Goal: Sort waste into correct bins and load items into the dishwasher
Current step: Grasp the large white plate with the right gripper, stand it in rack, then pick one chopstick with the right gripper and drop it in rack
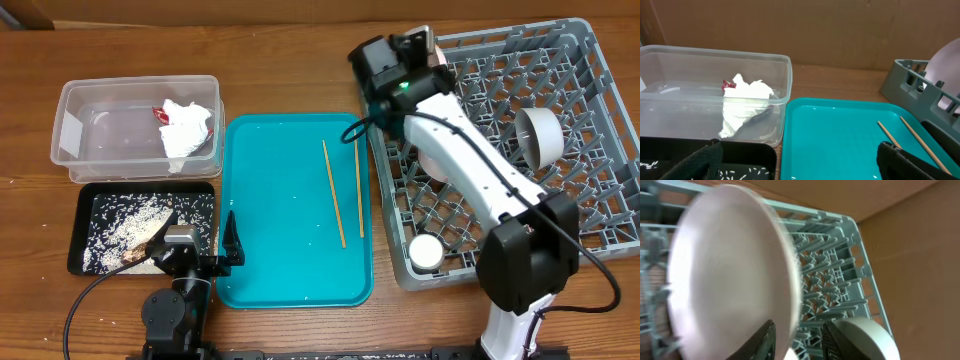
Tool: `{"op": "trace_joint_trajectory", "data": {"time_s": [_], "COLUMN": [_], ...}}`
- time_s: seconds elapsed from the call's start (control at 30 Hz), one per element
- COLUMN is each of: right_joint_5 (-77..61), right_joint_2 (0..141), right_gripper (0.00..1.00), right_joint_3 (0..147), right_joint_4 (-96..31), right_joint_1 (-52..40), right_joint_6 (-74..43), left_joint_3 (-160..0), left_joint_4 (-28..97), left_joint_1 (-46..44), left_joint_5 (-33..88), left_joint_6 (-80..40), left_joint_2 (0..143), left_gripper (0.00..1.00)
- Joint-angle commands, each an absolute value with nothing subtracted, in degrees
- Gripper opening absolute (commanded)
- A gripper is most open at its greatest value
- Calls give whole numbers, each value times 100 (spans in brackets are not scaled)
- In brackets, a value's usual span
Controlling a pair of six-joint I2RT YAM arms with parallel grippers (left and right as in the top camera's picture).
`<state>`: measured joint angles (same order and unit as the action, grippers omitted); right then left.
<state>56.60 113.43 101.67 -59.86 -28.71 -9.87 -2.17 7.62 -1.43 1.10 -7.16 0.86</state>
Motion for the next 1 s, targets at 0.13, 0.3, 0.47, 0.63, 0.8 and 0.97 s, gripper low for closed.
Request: {"op": "trace_joint_trajectory", "data": {"time_s": [0.13,0.3,0.47,0.63,0.8,0.97], "right_joint_5": [2447,-701,-703,-563,-650,-834], "right_joint_2": [10770,11013,11736,12505,13087,12934], "right_gripper": [50,54,53,47,13,4], "right_joint_3": [10210,9959,9765,9758,9756,9926], "right_joint_4": [-6169,-6233,-6462,-6624,-6637,-6759], "right_joint_1": [-3815,-3798,-3809,-3717,-3728,-3726], "right_joint_6": [-1002,-1002,-1063,-550,-598,-598], "left_joint_3": [-165,-165,-165,-165,-165,-165], "left_joint_4": [722,722,722,722,722,722], "left_joint_1": [-154,-154,-154,-154,-154,-154], "left_joint_5": [108,108,108,108,108,108], "left_joint_6": [-773,-773,-773,-775,-773,-775], "left_joint_2": [27,27,27,27,27,27], "left_gripper": [100,100,100,100,100,100]}}
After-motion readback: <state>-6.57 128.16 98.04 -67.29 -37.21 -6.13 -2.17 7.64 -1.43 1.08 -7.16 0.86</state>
